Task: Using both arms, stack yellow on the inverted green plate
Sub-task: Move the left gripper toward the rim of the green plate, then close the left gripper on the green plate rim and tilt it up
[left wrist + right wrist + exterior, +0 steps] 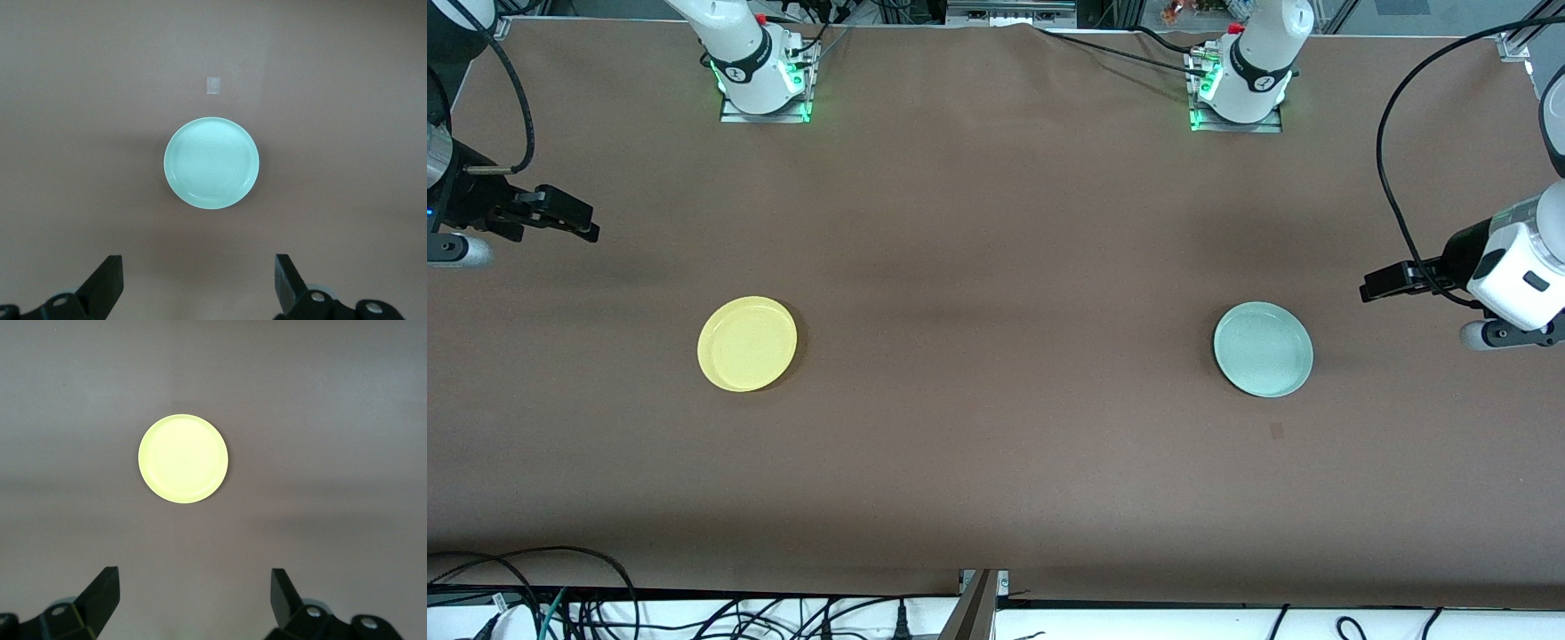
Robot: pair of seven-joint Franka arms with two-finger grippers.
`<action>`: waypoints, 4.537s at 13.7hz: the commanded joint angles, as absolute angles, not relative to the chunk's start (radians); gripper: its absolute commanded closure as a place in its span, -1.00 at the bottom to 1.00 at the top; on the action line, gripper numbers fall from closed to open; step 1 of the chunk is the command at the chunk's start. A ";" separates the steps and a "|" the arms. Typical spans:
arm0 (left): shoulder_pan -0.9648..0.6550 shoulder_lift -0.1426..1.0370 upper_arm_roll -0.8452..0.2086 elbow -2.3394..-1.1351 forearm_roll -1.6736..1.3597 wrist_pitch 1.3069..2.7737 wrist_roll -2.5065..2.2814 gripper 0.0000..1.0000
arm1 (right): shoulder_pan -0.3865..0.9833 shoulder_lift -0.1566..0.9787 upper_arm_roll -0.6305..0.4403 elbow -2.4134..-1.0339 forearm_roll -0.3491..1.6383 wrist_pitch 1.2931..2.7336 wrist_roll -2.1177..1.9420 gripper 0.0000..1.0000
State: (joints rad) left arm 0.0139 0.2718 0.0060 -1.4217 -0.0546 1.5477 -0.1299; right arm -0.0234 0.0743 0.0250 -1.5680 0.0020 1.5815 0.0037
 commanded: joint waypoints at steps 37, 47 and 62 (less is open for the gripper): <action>0.164 0.557 0.054 -1.933 -0.492 2.283 0.735 0.28 | -0.032 0.074 0.023 -1.563 0.017 1.559 0.018 -1.00; 0.152 0.555 0.054 -1.925 -0.489 2.287 0.744 1.00 | -0.032 0.074 0.023 -1.565 0.018 1.555 0.020 -1.00; -0.077 0.528 0.014 -1.663 -0.177 2.356 0.629 1.00 | -0.031 0.074 0.023 -1.563 0.018 1.551 0.021 -1.00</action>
